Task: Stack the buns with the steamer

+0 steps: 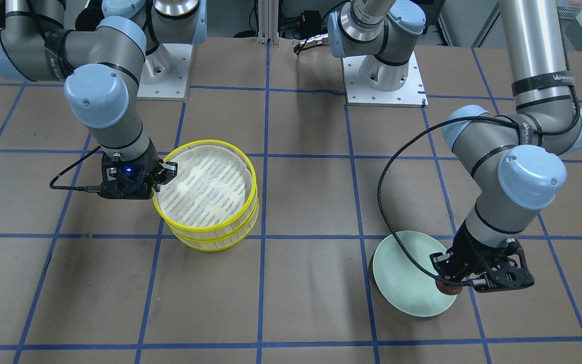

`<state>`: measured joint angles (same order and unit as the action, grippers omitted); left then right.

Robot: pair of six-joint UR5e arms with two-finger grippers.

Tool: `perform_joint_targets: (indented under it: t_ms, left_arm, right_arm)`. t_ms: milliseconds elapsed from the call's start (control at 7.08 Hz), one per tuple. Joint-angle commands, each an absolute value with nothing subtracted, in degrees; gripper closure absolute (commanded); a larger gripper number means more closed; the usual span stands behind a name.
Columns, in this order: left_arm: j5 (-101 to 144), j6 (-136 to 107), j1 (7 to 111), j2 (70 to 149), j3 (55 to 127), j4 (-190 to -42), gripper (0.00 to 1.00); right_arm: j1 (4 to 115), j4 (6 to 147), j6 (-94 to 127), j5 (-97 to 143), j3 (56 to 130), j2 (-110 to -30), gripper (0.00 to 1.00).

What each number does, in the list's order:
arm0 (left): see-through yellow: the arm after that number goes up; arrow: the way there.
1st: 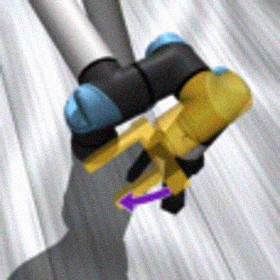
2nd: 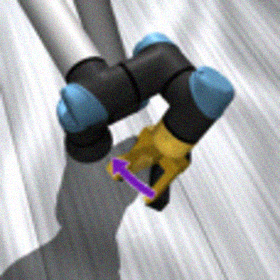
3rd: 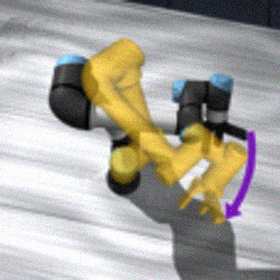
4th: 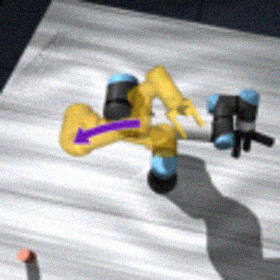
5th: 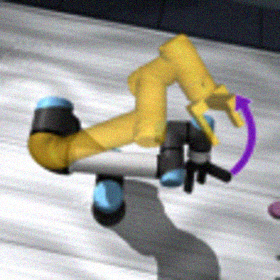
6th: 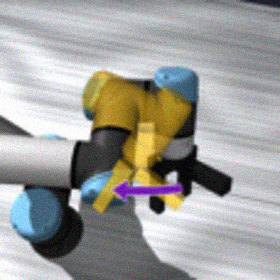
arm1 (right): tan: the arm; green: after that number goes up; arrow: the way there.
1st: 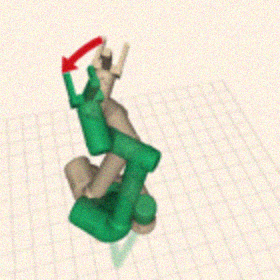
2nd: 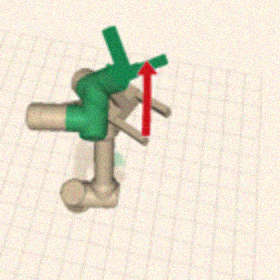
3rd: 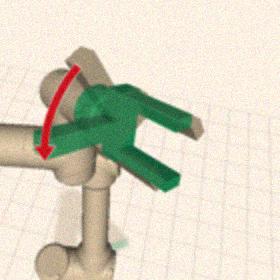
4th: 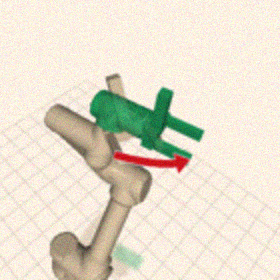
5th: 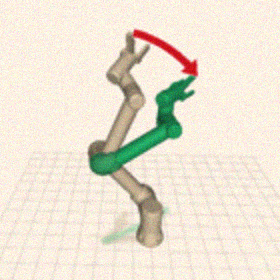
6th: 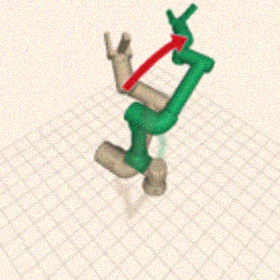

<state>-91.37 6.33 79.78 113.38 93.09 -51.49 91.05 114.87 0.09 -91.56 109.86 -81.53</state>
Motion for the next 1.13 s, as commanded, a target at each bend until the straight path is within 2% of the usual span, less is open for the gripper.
perform_joint_targets:
  t_ms: [0,565,848,989]
  left_arm:
    - [-91.4,6.2,80.0,109.4,92.8,-56.3,0.77]
    - [-91.4,6.2,80.0,107.4,92.9,-58.1,0.77]
    - [-91.2,4.4,80.8,103.8,92.9,-64.2,0.77]
    - [-91.1,0.2,82.9,102.6,92.9,-65.5,0.77]
  right_arm:
    - [91.1,115.6,0.1,-91.6,109.9,-81.4,0.99]
    - [91.2,115.0,0.1,-91.9,110.0,-81.3,0.98]
    - [91.3,115.0,0.0,-92.0,111.5,-81.3,0.98]
    - [91.3,115.0,0.0,-92.0,111.5,-81.3,0.93]
